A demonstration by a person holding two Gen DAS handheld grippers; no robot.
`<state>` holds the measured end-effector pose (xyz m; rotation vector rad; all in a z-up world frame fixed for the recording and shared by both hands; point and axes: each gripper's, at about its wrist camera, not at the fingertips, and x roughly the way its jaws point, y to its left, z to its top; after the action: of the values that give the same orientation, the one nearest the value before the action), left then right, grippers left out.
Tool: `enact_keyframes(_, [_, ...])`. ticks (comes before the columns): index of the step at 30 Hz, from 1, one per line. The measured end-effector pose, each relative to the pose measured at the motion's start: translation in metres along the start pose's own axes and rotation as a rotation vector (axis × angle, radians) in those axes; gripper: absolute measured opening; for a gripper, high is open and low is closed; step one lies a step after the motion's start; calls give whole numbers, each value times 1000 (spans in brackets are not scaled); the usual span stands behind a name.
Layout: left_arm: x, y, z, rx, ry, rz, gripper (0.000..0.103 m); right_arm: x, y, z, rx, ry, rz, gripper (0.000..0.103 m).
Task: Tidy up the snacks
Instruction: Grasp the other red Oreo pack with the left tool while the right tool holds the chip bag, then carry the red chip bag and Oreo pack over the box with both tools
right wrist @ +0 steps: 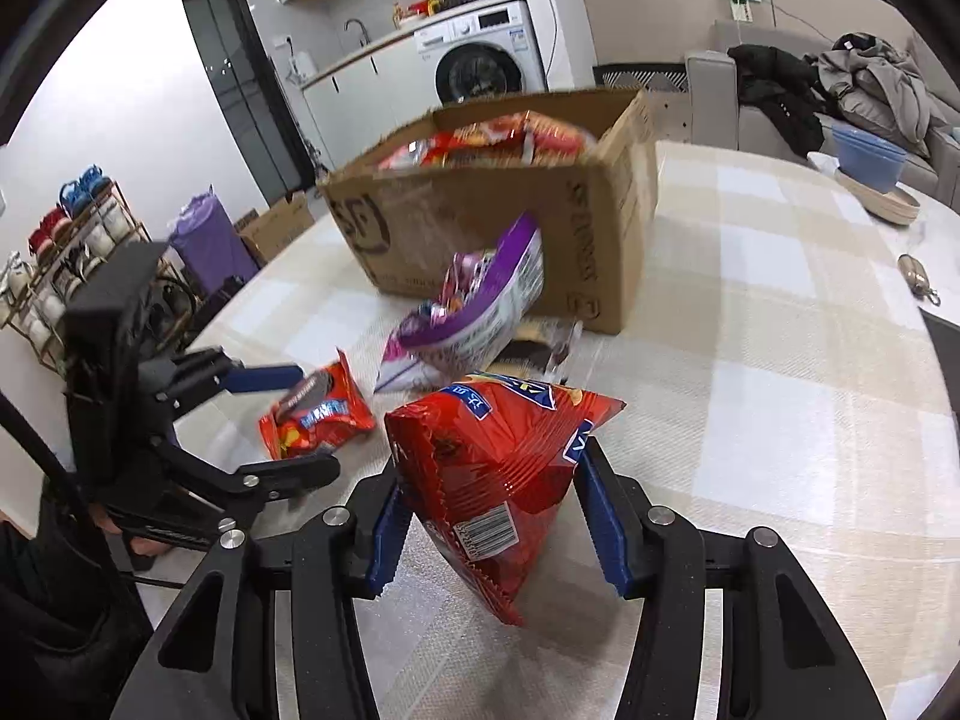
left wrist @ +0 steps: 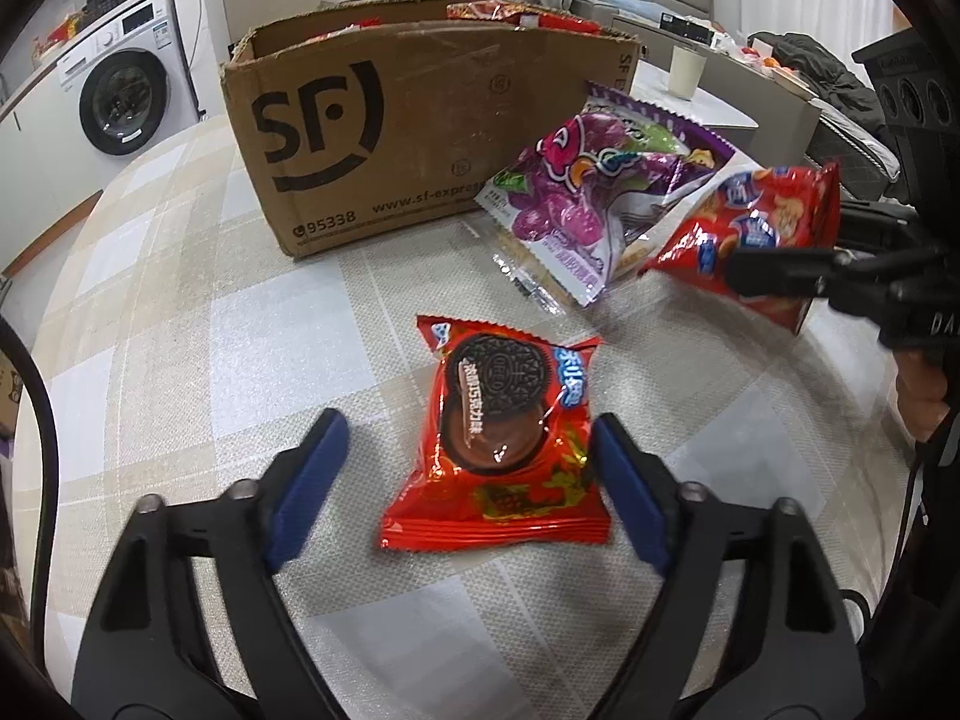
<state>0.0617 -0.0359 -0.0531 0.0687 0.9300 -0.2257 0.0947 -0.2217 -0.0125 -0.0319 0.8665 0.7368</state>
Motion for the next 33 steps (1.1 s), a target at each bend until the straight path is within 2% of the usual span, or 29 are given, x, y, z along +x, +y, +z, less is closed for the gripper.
enact_keyframes(2, [-2,0,0,1,-10,-10,62,-7,-1,2,10,-19,11,53])
enact_keyframes(4, [-3,0,0,5,-15,-20,56,-14,-3,3,16,-39,7,53])
enact_keyframes(5, [-4,-1,0,8,-18,-24,49,-15,-4,4,18,-43,7,53])
enact_keyframes(8, [-6,-1,-1,12,-24,-35,42,-19,-3,5,26,-59,3,53])
enact_keyframes(24, [-25,-13,-4,30,-70,-64,41,-29,2,10,14,-107,8,53])
enact_keyframes(33, [-47,0,1,-3,-119,-87,41,-44,-3,11,36,-164,15,53])
